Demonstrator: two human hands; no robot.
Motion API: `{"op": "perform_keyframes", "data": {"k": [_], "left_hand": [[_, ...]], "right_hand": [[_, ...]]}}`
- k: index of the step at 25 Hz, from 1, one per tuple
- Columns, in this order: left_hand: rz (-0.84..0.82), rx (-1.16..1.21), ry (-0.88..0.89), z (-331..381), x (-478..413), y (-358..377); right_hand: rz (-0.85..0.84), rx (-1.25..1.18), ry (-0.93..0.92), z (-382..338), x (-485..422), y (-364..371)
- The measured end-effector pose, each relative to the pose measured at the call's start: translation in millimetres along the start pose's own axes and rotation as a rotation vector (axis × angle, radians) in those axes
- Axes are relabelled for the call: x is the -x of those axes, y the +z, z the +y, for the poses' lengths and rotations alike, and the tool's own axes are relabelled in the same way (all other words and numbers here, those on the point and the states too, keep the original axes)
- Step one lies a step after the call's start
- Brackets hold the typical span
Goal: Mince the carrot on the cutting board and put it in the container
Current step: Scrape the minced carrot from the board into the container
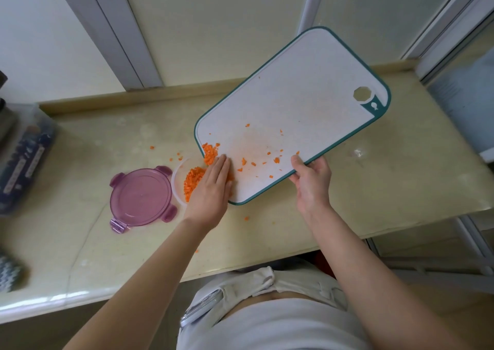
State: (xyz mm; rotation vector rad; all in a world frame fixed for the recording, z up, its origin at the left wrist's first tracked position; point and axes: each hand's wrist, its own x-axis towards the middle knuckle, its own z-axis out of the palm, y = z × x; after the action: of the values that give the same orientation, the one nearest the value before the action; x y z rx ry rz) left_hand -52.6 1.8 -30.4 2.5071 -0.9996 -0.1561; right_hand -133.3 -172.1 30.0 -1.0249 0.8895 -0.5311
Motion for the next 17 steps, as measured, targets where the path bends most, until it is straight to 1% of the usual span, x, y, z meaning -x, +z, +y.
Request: {"op": "perform_keyframes", "data": {"k": [3,5,7,11,13,15,17], "left_hand": [[0.025,-0.003,0.000,-4.0,12.3,-5.2],[0.093,-0.031,-0.011,-9.3,0.5,-10.6],[0.123,-0.029,-0.067,-13.3,-20.5,-16.0],[0.047,0.144,-0.219,-24.6,-47.6,-17.4],[0.038,0.142,-0.265,-22.2,-44.6,-18.9],[0.074,0.124,-0.256,-14.1,-36.2,-18.2],[0.111,0.182,-0.222,-5.6,-25.6,-15.7]], "right_hand": [[-0.009,-0.007,0.005,-0.1,0.3,1.4],[-0.012,-0.005,0.009,0.9,1.3,2.0],[-0.017,0.004,0.009,1.9,2.9,1.0],[-0.017,0.009,0.013,3.2,5.2,-0.1],[-0.020,0.005,0.011,2.9,5.2,0.9],[-0.016,-0.001,0.007,2.0,4.7,1.8],[-0.007,-0.006,0.007,1.8,4.0,3.9]]}}
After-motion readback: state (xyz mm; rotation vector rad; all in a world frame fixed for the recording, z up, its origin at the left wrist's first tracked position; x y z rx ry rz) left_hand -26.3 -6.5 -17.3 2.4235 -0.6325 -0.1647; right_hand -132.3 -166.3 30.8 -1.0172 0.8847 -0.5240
